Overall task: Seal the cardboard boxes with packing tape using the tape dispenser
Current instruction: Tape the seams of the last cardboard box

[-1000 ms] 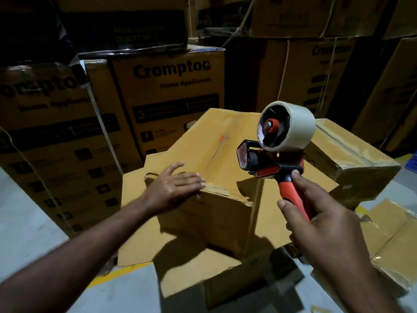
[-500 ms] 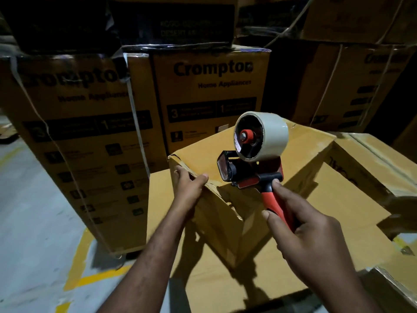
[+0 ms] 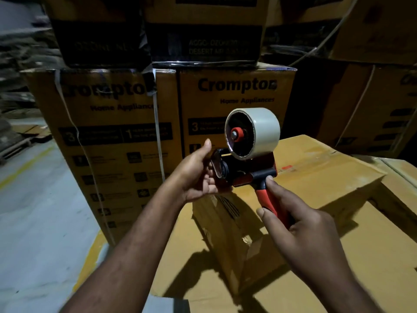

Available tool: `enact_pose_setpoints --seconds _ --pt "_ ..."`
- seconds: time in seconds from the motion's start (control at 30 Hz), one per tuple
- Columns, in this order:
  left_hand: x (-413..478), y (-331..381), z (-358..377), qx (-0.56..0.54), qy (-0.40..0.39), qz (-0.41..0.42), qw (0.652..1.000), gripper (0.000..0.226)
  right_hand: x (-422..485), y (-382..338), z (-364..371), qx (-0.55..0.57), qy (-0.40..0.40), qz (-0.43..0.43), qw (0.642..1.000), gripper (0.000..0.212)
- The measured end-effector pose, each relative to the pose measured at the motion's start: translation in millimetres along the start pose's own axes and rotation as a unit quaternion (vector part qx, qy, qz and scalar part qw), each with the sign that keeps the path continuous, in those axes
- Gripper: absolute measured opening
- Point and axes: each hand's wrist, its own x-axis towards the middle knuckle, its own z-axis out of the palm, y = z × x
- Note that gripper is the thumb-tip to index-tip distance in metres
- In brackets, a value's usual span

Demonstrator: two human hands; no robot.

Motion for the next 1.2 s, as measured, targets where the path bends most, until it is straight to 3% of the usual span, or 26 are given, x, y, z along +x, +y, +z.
enact_pose_setpoints --seconds 0.1,0.43,0.6,0.73,0.83,0.93,1.2 --pt "8.4 15.1 2.0 -0.065 -0.048 -0.055 0.995 0.084 10.3 7.9 -4.3 0.001 0.004 -0.021 1.000 0.068" --pt "19.2 5.9 12.9 -0.241 -0.036 -0.100 0.965 0.084 31.6 33.4 -7.7 0.021 0.027 -0.106 0.994 0.066" --pt "30.4 -3.1 16.7 -0.271 -0.013 -0.115 0.956 0.038 32.8 42.7 -3.3 0.048 0.042 -0.124 0.990 0.067" --pt "31.8 4.0 3.9 -0.214 0.000 -0.091 0.973 0.014 37.0 48.8 -1.3 0.050 0.034 -0.136 0.989 0.067" --pt "23.9 22.8 -6.4 -0.058 0.009 -0.070 0.996 0.005 39.5 51.3 0.8 0.049 0.019 -0.137 0.989 0.067" --pt "20.8 44.6 -17.7 0.074 -0.007 -0.059 0.995 0.009 43.1 50.5 5.8 0.058 0.016 -0.136 0.989 0.066" --pt "27.2 74.7 -40.4 0.136 -0.017 -0.062 0.989 0.007 59.0 46.0 21.0 0.062 0.021 -0.120 0.991 0.062"
